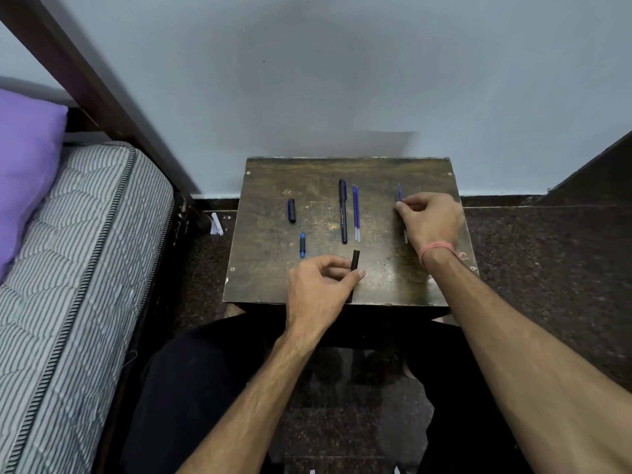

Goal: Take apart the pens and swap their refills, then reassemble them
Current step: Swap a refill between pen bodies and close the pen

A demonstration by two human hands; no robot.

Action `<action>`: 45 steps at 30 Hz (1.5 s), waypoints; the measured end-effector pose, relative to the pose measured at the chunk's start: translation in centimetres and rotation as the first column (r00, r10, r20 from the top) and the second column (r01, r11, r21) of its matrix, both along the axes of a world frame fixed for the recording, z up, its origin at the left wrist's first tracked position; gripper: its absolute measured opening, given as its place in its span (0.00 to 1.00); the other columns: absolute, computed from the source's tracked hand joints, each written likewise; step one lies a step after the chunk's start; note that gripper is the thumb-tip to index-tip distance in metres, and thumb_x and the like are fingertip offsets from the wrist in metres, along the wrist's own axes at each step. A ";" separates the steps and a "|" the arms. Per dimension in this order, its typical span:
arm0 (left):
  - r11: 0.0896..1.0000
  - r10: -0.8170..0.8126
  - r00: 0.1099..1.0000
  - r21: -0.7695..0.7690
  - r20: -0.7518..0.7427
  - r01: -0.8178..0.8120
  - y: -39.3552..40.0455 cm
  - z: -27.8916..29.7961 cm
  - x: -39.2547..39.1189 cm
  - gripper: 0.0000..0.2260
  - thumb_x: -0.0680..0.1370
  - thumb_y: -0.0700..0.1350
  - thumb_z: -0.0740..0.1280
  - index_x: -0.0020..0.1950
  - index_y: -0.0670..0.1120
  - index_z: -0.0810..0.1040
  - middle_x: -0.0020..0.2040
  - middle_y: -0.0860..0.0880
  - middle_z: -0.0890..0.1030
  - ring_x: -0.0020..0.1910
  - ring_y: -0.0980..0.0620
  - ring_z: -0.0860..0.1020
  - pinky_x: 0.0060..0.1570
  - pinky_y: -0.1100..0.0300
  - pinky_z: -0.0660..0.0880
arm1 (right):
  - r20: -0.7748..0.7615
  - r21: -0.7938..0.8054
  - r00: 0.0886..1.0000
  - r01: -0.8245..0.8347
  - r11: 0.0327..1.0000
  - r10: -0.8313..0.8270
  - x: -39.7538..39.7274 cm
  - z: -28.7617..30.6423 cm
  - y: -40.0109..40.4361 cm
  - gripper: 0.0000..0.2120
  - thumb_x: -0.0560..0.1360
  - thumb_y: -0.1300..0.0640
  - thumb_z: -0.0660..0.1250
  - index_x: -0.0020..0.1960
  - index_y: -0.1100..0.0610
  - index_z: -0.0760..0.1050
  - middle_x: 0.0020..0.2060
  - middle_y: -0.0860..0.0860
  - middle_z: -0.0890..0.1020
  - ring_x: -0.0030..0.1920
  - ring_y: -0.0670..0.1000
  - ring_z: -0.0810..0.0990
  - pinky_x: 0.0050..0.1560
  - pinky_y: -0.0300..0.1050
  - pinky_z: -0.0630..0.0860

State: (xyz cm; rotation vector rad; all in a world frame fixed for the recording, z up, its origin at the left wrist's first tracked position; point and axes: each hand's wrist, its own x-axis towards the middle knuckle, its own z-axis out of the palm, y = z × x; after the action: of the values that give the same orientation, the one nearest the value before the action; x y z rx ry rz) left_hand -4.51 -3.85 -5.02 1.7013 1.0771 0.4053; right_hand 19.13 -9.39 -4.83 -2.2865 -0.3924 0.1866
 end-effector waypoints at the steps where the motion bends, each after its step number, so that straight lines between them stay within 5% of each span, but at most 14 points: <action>1: 1.000 0.003 1.000 -0.001 0.000 -0.003 0.0 0.0 0.0 0.10 0.74 0.56 0.84 0.50 0.55 0.89 0.39 0.63 0.88 0.38 0.65 0.87 0.42 0.68 0.84 | 0.015 -0.013 1.000 -0.014 1.000 0.014 0.2 0.1 0.1 0.08 0.75 0.48 0.81 0.52 0.50 0.92 0.43 0.45 0.91 0.47 0.45 0.89 0.59 0.41 0.83; 8: 1.000 0.027 1.000 -0.008 0.002 -0.027 -0.1 -0.1 0.2 0.10 0.73 0.57 0.85 0.49 0.56 0.89 0.39 0.65 0.88 0.38 0.66 0.87 0.40 0.72 0.82 | 0.044 -0.034 0.999 -0.002 0.999 0.003 0.2 0.1 0.3 0.09 0.74 0.49 0.83 0.53 0.50 0.92 0.48 0.49 0.92 0.51 0.50 0.90 0.64 0.44 0.83; 15: 0.999 0.042 0.999 -0.034 0.011 -0.042 0.1 -0.1 0.2 0.09 0.74 0.56 0.84 0.50 0.56 0.89 0.39 0.63 0.88 0.39 0.66 0.87 0.40 0.73 0.81 | -0.016 0.059 0.998 0.063 0.996 -0.062 -0.3 0.0 -0.3 0.10 0.73 0.50 0.85 0.52 0.50 0.89 0.38 0.40 0.86 0.36 0.34 0.84 0.46 0.26 0.78; 19: 0.996 0.071 0.997 -0.057 0.013 -0.070 0.3 -0.1 0.3 0.09 0.76 0.57 0.82 0.51 0.55 0.90 0.39 0.63 0.89 0.37 0.65 0.87 0.38 0.72 0.80 | 0.086 0.126 0.996 -0.036 0.991 0.025 -4.4 0.2 -1.1 0.12 0.76 0.52 0.82 0.58 0.49 0.86 0.43 0.42 0.85 0.42 0.40 0.84 0.50 0.43 0.85; 23: 0.988 0.135 0.990 -0.074 0.034 -0.132 0.7 -0.2 0.1 0.09 0.77 0.56 0.81 0.54 0.54 0.90 0.41 0.60 0.89 0.37 0.63 0.87 0.36 0.72 0.78 | 0.075 0.169 0.979 -0.201 0.965 0.190 -10.0 -0.8 -1.6 0.08 0.78 0.50 0.80 0.55 0.49 0.87 0.43 0.44 0.86 0.40 0.42 0.84 0.44 0.42 0.83; 30: 0.979 0.179 0.978 -0.116 0.111 -0.166 1.6 -0.5 -1.7 0.08 0.78 0.53 0.82 0.54 0.52 0.90 0.40 0.58 0.89 0.32 0.66 0.82 0.35 0.72 0.76 | 0.051 0.054 0.987 -0.156 0.986 0.153 -11.1 -0.8 -0.1 0.10 0.80 0.47 0.77 0.58 0.50 0.90 0.50 0.48 0.90 0.49 0.50 0.88 0.55 0.46 0.83; 34: 0.982 0.166 0.977 -0.116 0.131 -0.152 1.5 -0.7 -1.7 0.09 0.78 0.53 0.82 0.55 0.52 0.89 0.41 0.55 0.90 0.35 0.64 0.84 0.37 0.71 0.78 | 0.029 -0.034 0.993 -0.114 0.993 0.115 -9.8 -0.1 1.0 0.09 0.80 0.47 0.78 0.56 0.50 0.91 0.47 0.47 0.91 0.48 0.48 0.88 0.52 0.37 0.73; 38: 0.980 0.173 0.976 -0.119 0.131 -0.158 1.4 -0.8 -1.5 0.08 0.78 0.53 0.82 0.54 0.52 0.89 0.41 0.53 0.90 0.39 0.55 0.89 0.39 0.67 0.82 | -0.002 -0.057 0.995 -0.098 0.994 0.098 -9.5 0.3 1.1 0.09 0.78 0.47 0.79 0.55 0.49 0.91 0.44 0.45 0.91 0.44 0.44 0.85 0.51 0.36 0.73; 45: 0.983 0.168 0.976 -0.104 0.135 -0.155 1.1 -0.6 -1.7 0.08 0.77 0.51 0.83 0.54 0.50 0.90 0.41 0.53 0.90 0.40 0.54 0.89 0.41 0.67 0.83 | 0.018 -0.177 1.000 0.019 0.984 -0.016 -10.0 1.3 1.6 0.04 0.75 0.49 0.78 0.48 0.47 0.91 0.44 0.47 0.91 0.50 0.57 0.90 0.47 0.40 0.72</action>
State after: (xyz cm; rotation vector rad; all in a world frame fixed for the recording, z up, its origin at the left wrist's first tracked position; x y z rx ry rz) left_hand -6.19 -2.77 -5.67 1.4849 1.1145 0.5644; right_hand 9.17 -7.74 -3.49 -2.4670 -0.3774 0.2006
